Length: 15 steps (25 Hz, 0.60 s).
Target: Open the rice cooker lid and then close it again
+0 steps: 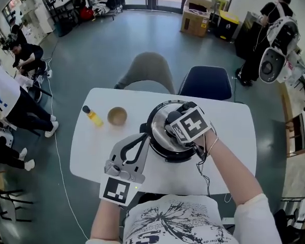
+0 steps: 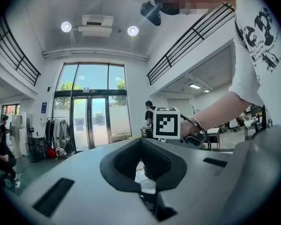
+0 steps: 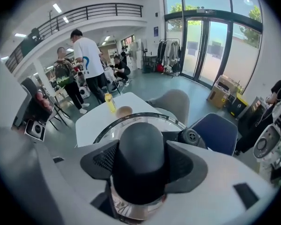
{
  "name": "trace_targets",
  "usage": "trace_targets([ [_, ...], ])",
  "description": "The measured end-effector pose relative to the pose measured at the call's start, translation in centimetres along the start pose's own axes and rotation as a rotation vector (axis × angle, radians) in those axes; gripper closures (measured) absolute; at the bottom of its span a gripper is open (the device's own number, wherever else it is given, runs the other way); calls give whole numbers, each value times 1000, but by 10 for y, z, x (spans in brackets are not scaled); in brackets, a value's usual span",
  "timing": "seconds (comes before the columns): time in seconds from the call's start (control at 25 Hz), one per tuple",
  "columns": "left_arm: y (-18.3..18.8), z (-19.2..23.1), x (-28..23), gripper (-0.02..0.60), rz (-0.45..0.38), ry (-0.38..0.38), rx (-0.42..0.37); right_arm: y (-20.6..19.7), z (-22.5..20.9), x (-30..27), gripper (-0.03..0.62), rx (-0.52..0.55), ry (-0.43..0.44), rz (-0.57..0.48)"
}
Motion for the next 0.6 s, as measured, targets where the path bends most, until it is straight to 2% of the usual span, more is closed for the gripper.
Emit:
trace_targets([
  [0.08, 2, 1, -5, 568, -3, -18, -5, 0, -1, 0, 290, -13, 9, 19],
  [0.24, 2, 5, -10, 568, -9, -45, -21, 0, -2, -1, 289, -16, 2, 15],
  [0.44, 9, 11, -7, 568, -41, -63, -3, 0, -1, -2, 299, -32, 8, 16],
  [0.6, 15, 20, 1, 568, -46, -66, -6, 4, -1, 1, 301, -77, 0, 4],
])
Point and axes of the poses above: the fingertips, and each gripper's own axes: x backward along the fingers, z to its left, y out of its top, the point moved 1 cm from there along x, backward along the fingers, and after that the axes turned 9 degrees about z, right-handed, at the moved point
